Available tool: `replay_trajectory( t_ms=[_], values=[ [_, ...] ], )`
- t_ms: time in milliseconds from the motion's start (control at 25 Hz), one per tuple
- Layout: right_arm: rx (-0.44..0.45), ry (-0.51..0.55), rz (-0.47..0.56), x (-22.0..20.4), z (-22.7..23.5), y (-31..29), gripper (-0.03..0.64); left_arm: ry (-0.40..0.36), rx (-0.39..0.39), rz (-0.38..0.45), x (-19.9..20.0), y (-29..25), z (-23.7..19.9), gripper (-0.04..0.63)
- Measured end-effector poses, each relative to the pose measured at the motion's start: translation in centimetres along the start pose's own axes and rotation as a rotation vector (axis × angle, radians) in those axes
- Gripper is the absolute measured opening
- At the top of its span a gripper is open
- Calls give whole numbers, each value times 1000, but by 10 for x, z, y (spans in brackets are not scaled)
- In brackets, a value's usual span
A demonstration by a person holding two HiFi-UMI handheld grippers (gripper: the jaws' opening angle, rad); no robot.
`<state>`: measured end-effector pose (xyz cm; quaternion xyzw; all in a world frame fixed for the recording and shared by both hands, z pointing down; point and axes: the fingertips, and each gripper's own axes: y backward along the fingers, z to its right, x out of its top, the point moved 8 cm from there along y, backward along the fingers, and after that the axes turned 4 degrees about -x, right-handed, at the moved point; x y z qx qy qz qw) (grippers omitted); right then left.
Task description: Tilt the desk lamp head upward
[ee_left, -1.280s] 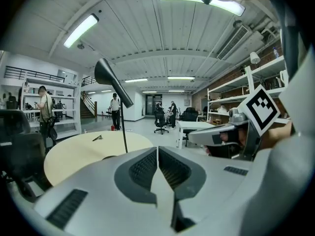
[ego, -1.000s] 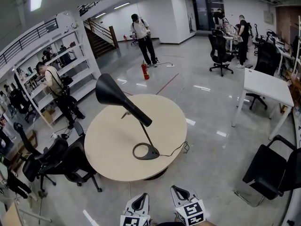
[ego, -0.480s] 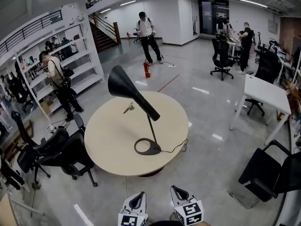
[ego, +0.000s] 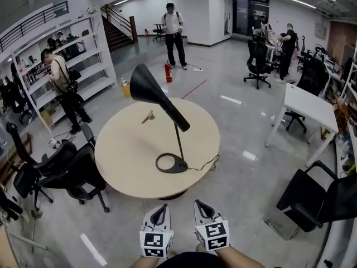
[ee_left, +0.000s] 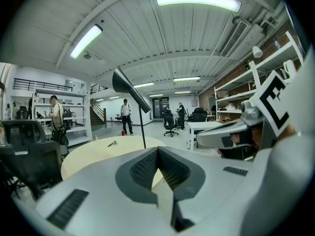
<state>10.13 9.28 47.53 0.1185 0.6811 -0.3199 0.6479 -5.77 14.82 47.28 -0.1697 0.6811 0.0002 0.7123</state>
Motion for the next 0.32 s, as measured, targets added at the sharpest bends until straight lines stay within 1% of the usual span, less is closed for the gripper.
replay_trajectory(
  t_ms=[120, 320],
  values=[
    [-12, 2, 19, 12, -3, -5, 15, -3, 4, 27, 11, 1, -6, 46],
    [-10, 1, 32, 20, -13, -5, 15, 14, -2, 31, 8, 9, -12, 46]
  ],
)
